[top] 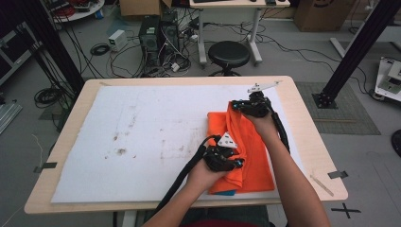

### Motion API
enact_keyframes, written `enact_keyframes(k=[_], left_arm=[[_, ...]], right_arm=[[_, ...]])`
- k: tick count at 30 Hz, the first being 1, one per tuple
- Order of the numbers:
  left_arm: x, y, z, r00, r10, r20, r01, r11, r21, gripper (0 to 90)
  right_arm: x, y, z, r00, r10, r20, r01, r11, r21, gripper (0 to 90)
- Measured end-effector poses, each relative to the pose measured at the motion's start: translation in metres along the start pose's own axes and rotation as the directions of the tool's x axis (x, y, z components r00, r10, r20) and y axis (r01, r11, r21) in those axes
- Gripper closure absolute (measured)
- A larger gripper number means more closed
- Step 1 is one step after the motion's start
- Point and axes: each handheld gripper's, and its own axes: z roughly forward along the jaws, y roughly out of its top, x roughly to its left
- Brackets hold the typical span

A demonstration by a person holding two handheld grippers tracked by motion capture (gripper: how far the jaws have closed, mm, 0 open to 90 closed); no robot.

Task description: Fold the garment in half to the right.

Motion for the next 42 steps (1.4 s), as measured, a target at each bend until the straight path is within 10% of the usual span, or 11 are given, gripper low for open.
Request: enact_keyframes(k=[8, 19, 29, 34, 37, 42], left_arm=[[-0.002, 0.0, -0.003, 0.9952, -0.01, 0.098, 0.016, 0.9979, -0.062, 42.0], [0.009, -0.01, -0.055, 0.9987, -0.034, 0.039, 0.04, 0.9842, -0.173, 31.2], [0.024, -0.033, -0.089, 0.9961, -0.04, -0.079, 0.025, 0.9823, -0.185, 29.6], [0.033, -0.042, -0.098, 0.9917, -0.066, -0.11, 0.044, 0.981, -0.189, 29.6], [0.037, -0.045, -0.101, 0.9903, -0.071, -0.119, 0.048, 0.9814, -0.186, 29.5], [0.039, -0.045, -0.102, 0.9895, -0.077, -0.122, 0.053, 0.9802, -0.191, 29.6]], right_arm=[[-0.015, -0.014, -0.01, 0.994, 0.103, 0.035, -0.103, 0.995, -0.015, 60.0], [-0.012, -0.009, -0.032, 0.9932, 0.106, 0.047, -0.103, 0.992, -0.071, 48.0], [0.0, -0.011, -0.026, 0.9921, 0.028, 0.122, -0.032, 0.999, 0.031, 46.6], [-0.006, -0.029, -0.017, 0.9763, 0.007, 0.216, -0.042, 0.986, 0.159, 57.6], [-0.018, -0.047, -0.015, 0.9705, 0.008, 0.241, -0.066, 0.97, 0.233, 79.3], [-0.035, -0.067, -0.022, 0.9663, 0.056, 0.251, -0.117, 0.965, 0.235, 90.0]])
